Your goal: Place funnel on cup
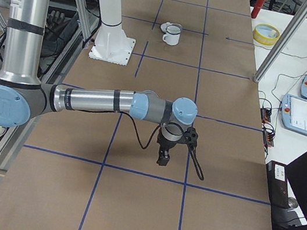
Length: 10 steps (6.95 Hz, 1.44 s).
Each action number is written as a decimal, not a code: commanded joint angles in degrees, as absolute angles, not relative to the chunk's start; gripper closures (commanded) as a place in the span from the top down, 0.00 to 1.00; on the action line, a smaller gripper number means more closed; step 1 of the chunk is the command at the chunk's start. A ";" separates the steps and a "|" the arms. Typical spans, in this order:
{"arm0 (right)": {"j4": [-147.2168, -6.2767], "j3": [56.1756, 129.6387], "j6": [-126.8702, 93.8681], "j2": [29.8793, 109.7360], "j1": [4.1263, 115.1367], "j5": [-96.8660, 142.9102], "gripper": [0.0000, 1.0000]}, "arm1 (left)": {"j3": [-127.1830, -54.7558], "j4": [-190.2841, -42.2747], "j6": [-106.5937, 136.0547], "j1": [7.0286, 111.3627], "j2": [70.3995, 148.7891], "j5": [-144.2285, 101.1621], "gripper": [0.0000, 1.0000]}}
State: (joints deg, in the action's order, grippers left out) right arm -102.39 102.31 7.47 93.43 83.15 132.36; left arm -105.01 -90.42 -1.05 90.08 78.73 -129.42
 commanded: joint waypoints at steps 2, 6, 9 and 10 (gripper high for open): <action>-102.39 102.39 7.47 93.34 83.14 132.36 1.00 | -103.71 -88.86 -0.53 91.23 79.18 -137.79 1.00; -102.39 102.31 7.47 93.43 83.14 132.36 1.00 | -103.89 -89.12 -0.62 91.14 79.54 -137.20 1.00; -102.39 102.39 7.47 93.43 83.14 132.36 1.00 | -104.94 -88.95 -3.86 91.23 79.62 -136.93 1.00; -102.39 102.39 7.47 93.43 83.14 132.36 1.00 | -105.29 -89.03 -3.87 91.23 79.63 -137.02 1.00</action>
State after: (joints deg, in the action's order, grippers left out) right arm -102.39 102.39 7.47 93.42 83.14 132.36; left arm -104.88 -89.03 -3.31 91.22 79.49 -136.97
